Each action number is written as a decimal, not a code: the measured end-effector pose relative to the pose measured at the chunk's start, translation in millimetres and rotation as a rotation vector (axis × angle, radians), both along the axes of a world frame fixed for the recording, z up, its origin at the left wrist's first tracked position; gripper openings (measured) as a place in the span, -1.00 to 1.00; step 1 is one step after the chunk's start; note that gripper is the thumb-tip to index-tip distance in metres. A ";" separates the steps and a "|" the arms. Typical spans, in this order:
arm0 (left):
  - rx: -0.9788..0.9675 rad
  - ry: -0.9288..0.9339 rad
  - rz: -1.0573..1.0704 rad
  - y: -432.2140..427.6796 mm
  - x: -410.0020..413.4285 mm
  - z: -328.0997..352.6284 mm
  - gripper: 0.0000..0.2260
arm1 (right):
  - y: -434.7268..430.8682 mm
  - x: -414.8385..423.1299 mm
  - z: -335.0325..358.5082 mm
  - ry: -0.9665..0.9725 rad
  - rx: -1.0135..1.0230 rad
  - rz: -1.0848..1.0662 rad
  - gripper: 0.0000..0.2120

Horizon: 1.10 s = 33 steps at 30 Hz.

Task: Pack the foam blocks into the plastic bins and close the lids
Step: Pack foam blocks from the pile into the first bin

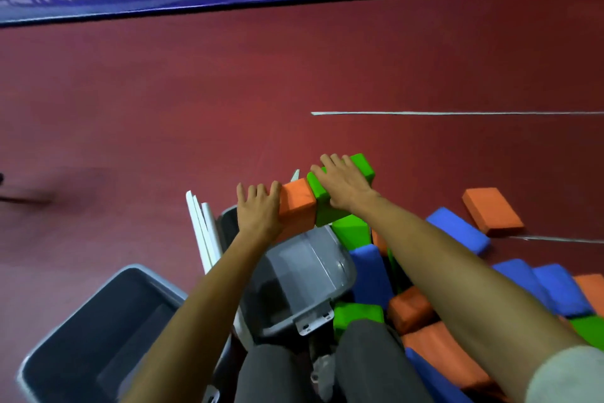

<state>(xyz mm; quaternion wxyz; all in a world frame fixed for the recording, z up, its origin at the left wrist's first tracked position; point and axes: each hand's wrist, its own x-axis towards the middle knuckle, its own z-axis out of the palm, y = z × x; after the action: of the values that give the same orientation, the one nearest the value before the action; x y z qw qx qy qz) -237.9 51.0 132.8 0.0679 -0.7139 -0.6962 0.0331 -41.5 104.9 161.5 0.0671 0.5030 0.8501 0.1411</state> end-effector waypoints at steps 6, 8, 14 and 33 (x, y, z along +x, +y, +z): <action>-0.020 0.047 0.072 44.6 -56.2 -57.2 -0.33 | 69.4 -63.9 -60.8 0.005 -0.089 0.078 -0.12; -0.046 0.042 0.087 62.9 -71.0 -79.5 -0.26 | 92.0 -83.9 -86.0 -0.003 -0.124 0.090 -0.10; -0.075 -0.016 0.229 113.6 -109.6 -151.4 -0.52 | 150.8 -125.8 -159.6 0.058 -0.140 0.160 -0.05; -0.130 -0.050 0.291 192.8 -181.1 -235.9 -0.58 | 263.3 -209.5 -182.4 0.039 -0.314 0.451 -0.27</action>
<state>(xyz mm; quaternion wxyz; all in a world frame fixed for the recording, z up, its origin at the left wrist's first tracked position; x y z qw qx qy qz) -419.0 243.8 -103.1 -0.0016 -0.6089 -0.7902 0.0698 -251.1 368.2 -20.8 0.0947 0.2870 0.9532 0.0093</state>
